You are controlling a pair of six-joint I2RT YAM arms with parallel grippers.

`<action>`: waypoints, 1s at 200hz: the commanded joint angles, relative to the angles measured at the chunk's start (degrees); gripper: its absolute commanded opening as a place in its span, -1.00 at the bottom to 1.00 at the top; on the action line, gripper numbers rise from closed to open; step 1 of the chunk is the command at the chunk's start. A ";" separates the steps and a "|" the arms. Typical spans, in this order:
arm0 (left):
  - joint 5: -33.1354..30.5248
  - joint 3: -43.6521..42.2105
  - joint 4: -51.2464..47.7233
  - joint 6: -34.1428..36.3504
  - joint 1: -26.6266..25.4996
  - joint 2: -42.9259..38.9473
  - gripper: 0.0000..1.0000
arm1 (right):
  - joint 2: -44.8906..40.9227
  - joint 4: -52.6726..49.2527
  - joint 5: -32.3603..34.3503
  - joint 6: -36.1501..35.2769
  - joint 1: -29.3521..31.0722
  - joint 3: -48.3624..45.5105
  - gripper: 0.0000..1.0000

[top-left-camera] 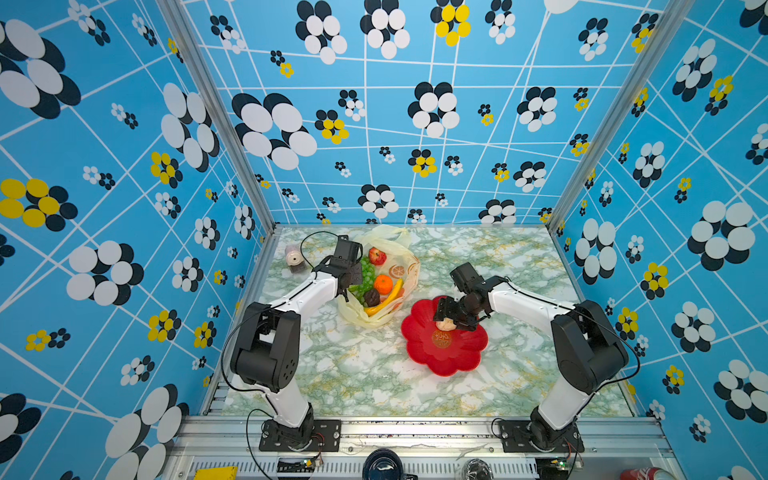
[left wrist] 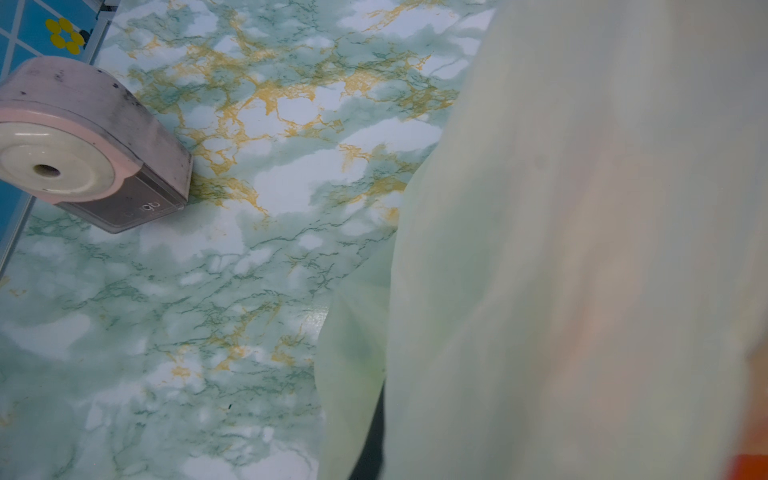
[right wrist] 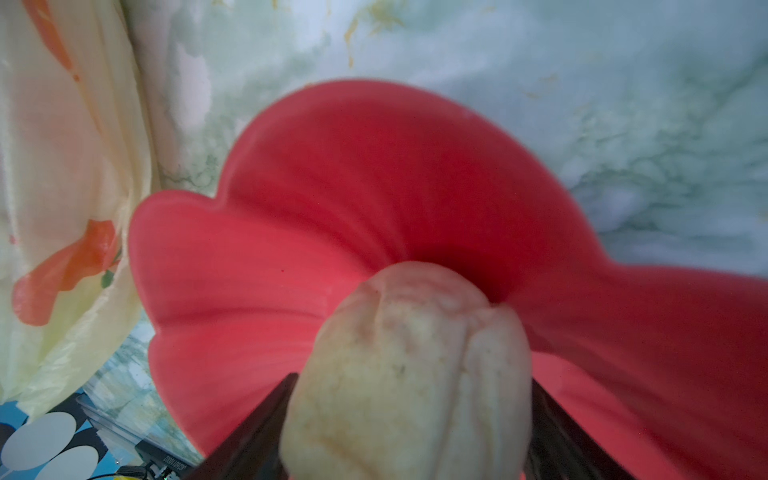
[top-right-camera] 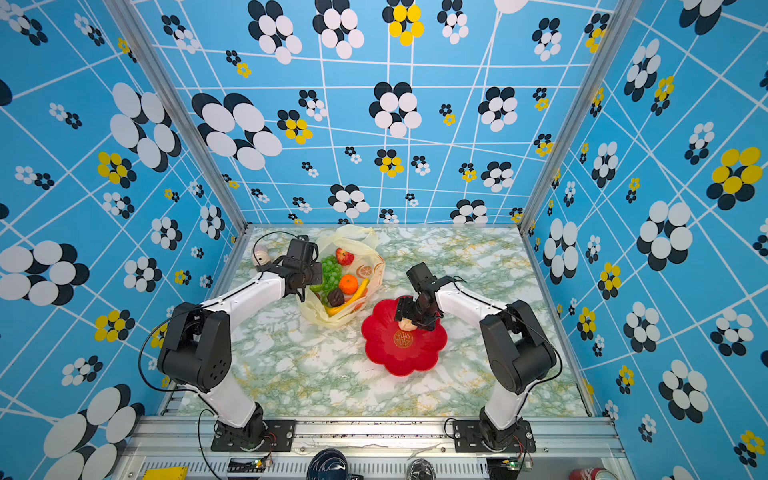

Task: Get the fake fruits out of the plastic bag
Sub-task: 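Lower the cream bun-shaped fruit into the red plate and open the right gripper, then reach the right gripper into the bag and grasp the orange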

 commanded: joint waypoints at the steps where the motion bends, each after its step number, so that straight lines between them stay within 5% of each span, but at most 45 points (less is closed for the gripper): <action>1: -0.87 0.32 -0.61 -0.05 -0.31 -0.46 -1.00 | -1.79 -2.45 1.43 -0.09 -0.25 0.18 0.67; 63: 0.88 -0.65 -0.39 -0.72 -0.15 -1.07 -1.00 | -6.38 -7.21 8.21 -1.04 -0.07 1.87 0.79; 111: 1.45 -1.80 -0.26 -1.79 0.34 -1.69 -1.00 | -9.39 -11.65 20.01 -3.64 5.00 9.24 0.77; 200: 3.61 -6.35 1.58 -4.68 4.19 -4.68 -1.00 | 11.18 -3.46 15.82 -9.88 14.51 34.67 0.50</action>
